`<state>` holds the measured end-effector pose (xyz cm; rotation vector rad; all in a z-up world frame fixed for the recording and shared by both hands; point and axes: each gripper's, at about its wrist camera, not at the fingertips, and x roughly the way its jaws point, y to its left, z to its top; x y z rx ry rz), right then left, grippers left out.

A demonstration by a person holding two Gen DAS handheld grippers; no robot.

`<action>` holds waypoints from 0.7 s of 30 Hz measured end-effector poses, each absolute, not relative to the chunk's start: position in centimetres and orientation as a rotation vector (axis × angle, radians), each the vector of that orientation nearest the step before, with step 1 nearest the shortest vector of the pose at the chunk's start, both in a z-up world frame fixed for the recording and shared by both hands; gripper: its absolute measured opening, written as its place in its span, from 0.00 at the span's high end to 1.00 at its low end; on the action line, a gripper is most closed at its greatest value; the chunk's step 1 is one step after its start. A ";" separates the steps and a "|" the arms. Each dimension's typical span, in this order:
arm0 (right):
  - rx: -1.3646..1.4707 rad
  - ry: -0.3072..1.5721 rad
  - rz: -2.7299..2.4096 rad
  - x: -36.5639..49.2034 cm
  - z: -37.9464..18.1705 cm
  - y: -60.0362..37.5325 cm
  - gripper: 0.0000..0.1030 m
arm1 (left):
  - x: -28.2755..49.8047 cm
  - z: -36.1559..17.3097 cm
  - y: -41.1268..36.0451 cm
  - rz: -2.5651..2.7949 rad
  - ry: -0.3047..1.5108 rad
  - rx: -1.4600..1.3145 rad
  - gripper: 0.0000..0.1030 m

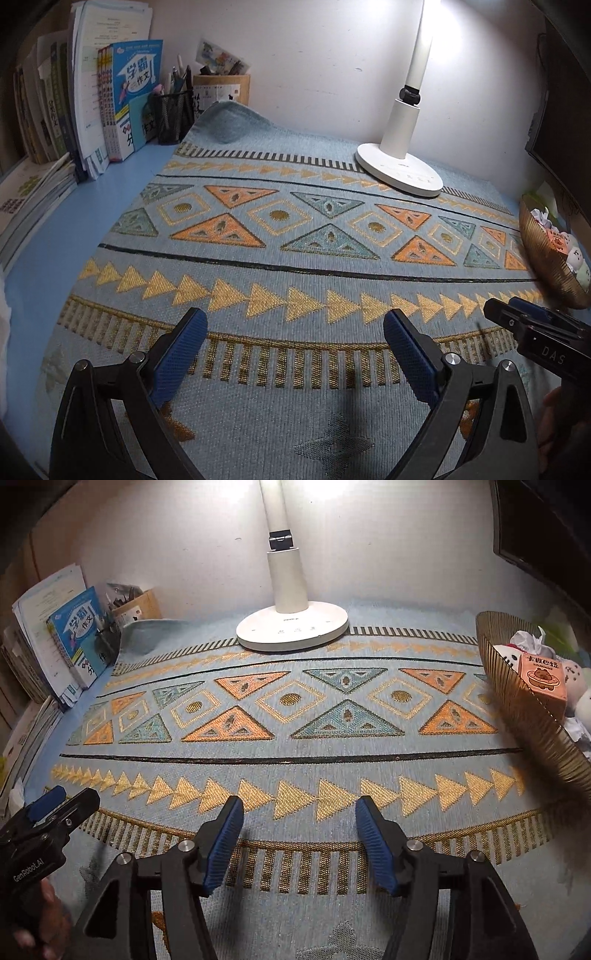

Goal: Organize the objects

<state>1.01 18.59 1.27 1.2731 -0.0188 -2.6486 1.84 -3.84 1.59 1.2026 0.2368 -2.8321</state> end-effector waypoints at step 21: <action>1.424 0.143 -2.674 -0.5 -0.2 17.2 0.02 | -0.1 0.2 -0.4 -2.752 -0.003 1.390 0.01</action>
